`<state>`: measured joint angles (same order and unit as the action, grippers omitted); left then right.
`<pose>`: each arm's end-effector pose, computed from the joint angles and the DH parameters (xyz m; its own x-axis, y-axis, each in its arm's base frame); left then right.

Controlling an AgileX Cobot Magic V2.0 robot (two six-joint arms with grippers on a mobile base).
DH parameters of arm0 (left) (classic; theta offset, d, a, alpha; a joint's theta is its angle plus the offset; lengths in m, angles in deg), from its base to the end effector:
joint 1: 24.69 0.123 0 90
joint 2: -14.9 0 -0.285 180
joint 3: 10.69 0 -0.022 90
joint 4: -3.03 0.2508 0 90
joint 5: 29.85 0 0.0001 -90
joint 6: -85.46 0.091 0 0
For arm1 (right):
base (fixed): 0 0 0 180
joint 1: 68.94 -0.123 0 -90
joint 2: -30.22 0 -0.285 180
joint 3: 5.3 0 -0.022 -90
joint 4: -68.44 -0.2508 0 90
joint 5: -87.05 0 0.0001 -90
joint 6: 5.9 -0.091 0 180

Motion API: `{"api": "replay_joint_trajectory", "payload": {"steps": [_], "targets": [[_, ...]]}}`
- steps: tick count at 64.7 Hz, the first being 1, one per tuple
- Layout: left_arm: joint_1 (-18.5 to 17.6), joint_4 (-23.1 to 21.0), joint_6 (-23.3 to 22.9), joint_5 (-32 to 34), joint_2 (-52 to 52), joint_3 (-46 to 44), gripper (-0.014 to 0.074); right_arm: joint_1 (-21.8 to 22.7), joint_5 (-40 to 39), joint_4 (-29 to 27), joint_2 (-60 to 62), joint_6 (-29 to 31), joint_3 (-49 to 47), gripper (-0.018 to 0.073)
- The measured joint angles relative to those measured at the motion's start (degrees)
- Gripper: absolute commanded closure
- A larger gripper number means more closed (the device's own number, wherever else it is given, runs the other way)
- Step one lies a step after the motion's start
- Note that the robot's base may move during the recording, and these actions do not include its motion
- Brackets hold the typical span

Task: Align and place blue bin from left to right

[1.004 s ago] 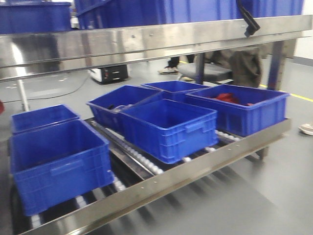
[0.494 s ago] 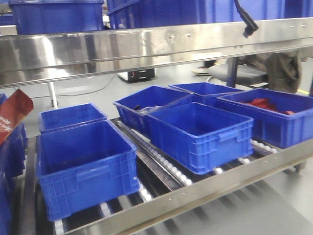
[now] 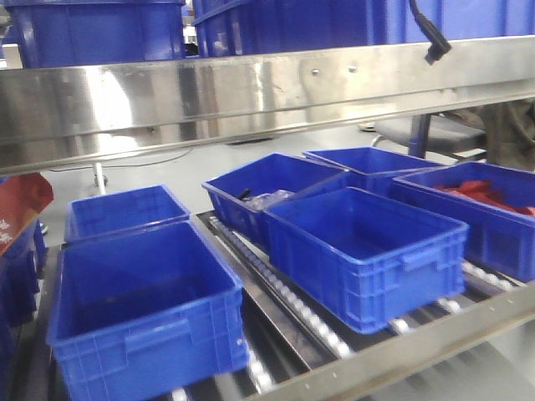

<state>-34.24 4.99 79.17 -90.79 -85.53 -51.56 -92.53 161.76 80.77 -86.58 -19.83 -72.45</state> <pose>0.3308 -0.0529 0.5031 -0.5112 -0.0083 -0.8594 0.0933 0.9935 -0.0651 0.3550 0.1345 0.5066 -0.5473 -0.0420 -0.8359 -0.1365 0.9898 0.0397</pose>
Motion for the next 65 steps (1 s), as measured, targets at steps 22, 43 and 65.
{"api": "replay_joint_trajectory", "payload": {"steps": [22,43,65], "targets": [[0.00,0.00,0.00,0.00,0.00,0.00,0.0613,0.00,-0.11,0.10,0.00,0.00,0.00,0.0629],[0.00,0.00,0.00,0.00,0.00,0.00,0.0613,0.00,-0.11,0.10,0.00,0.00,0.00,0.0629],[0.00,0.10,0.00,0.00,0.00,0.00,0.0613,0.00,-0.11,0.00,0.00,0.00,0.00,0.0629]]}}
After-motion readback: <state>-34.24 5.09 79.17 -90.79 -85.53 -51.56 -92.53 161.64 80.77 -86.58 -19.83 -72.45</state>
